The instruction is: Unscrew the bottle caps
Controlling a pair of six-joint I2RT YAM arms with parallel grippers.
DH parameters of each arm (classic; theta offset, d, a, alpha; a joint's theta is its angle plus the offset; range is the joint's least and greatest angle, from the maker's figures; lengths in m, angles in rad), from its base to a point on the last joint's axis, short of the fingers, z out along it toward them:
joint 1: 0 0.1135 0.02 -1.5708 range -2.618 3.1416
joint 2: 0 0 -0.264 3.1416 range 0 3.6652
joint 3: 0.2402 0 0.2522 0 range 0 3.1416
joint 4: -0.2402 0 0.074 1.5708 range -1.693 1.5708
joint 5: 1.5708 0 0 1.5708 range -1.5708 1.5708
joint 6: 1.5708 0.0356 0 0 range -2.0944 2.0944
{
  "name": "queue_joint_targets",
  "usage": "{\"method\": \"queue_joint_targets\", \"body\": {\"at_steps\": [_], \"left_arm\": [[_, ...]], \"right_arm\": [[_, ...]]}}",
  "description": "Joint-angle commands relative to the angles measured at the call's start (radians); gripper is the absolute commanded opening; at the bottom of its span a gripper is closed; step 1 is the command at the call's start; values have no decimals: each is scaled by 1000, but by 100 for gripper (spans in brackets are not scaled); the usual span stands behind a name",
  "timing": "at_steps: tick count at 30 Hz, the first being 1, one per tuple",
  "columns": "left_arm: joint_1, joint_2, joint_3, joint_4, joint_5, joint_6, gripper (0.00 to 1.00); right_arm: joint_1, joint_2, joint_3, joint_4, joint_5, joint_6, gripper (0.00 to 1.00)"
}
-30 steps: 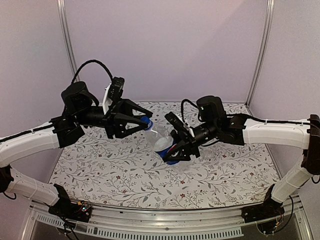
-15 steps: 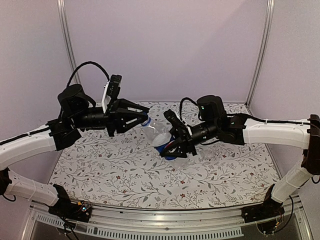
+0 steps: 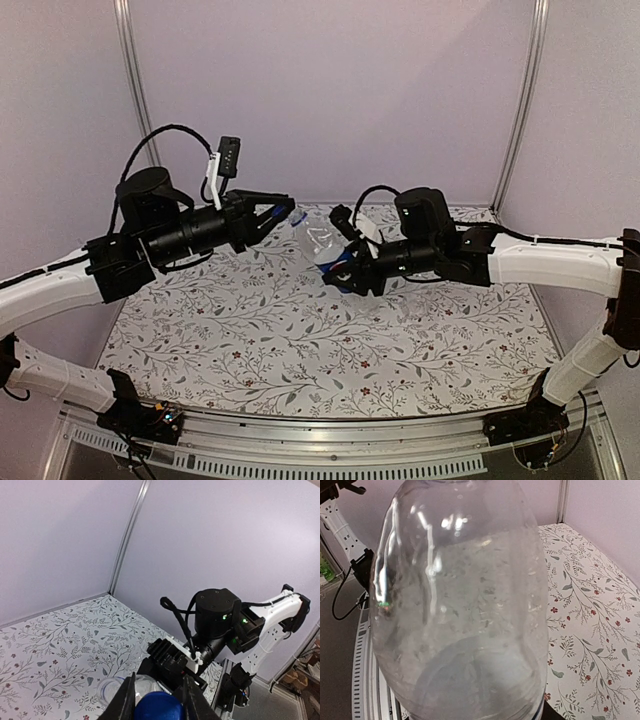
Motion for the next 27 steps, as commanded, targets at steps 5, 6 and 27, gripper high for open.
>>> {"method": "queue_joint_targets", "body": {"at_steps": [5, 6, 27], "left_arm": [[-12, -10, 22, -89, -246, -87, 0], [-12, -15, 20, -94, -260, -73, 0], [122, -36, -246, -28, -371, -1, 9]], "right_arm": [[-4, -18, -11, 18, 150, -11, 45], [-4, -22, -19, 26, 144, -11, 45], [-67, -277, -90, 63, -22, 31, 47]]}}
